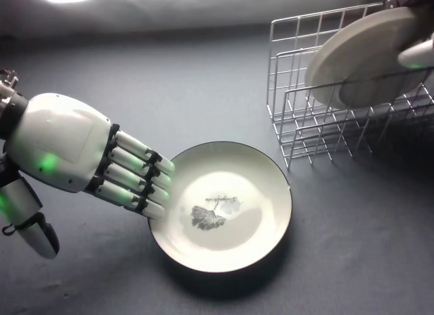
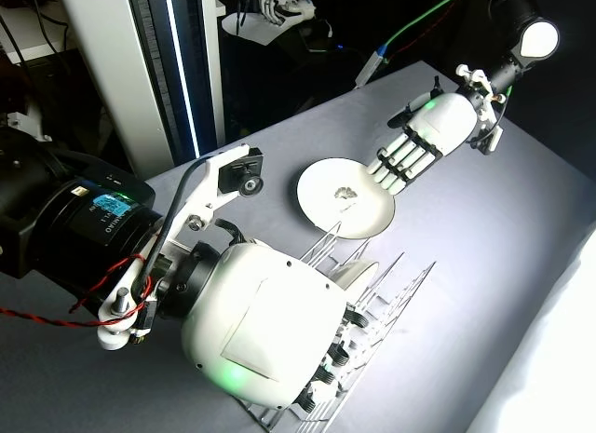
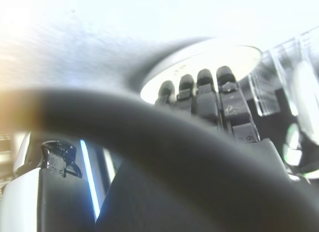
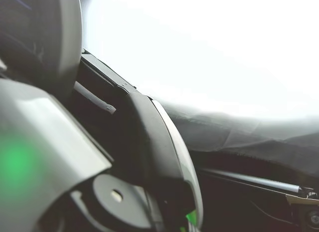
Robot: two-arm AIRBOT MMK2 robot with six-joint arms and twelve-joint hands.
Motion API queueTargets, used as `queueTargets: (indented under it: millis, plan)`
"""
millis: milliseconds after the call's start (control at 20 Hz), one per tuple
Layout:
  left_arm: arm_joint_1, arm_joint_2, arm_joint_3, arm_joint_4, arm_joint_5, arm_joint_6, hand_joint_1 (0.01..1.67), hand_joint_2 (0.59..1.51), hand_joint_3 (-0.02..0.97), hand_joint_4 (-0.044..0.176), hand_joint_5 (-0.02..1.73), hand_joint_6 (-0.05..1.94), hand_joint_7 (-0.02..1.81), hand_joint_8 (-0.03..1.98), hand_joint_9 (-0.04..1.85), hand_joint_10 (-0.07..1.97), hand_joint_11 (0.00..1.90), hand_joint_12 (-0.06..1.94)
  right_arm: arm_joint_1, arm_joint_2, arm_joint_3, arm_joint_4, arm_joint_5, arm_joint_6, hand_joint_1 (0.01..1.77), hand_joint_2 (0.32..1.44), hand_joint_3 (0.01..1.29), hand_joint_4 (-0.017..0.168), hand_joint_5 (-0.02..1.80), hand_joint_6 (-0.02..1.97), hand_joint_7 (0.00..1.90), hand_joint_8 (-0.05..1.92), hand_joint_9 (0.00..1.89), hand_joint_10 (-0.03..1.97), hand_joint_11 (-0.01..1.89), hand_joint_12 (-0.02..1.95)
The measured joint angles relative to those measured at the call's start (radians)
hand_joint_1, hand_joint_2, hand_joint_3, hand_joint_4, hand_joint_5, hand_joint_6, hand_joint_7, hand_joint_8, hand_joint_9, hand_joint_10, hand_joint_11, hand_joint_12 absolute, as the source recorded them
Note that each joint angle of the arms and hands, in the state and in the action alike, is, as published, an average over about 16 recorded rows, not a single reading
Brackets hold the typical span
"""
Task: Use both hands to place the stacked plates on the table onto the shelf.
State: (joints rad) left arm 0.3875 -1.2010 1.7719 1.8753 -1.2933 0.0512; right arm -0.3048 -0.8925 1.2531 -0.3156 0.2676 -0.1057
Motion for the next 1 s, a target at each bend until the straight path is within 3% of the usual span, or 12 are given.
queueTargets:
  millis: [400, 650, 1000]
  plan:
    - [0.03, -0.008, 0.003, -0.003, -0.003, 0.025, 0.01, 1.123, 0.01, -0.007, 0.0, -0.01, 0.01, 0.0, 0.01, 0.01, 0.02, 0.0, 0.05, -0.004, 0.001, -0.067, 0.024, -0.006, 1.17, 1.02, 0.01, -0.007, 0.8, 0.35, 0.82, 0.05, 0.89, 0.07, 0.37, 1.21]
    - [0.059, -0.01, 0.0, -0.016, 0.001, 0.044, 0.01, 1.123, 0.01, -0.009, -0.01, -0.02, 0.02, 0.0, 0.01, 0.01, 0.02, 0.0, 0.097, -0.015, -0.002, -0.192, 0.072, -0.016, 1.15, 1.02, 0.01, -0.007, 0.74, 0.07, 0.74, 0.01, 0.78, 0.02, 0.25, 1.19]
    - [0.119, -0.007, -0.016, -0.054, 0.019, 0.075, 0.01, 1.119, 0.01, -0.01, -0.01, -0.03, 0.02, 0.0, 0.02, 0.0, 0.01, -0.01, 0.14, -0.048, -0.023, -0.488, 0.202, -0.04, 1.14, 1.01, 0.01, -0.003, 0.66, 0.03, 0.67, 0.01, 0.66, -0.01, 0.16, 1.2]
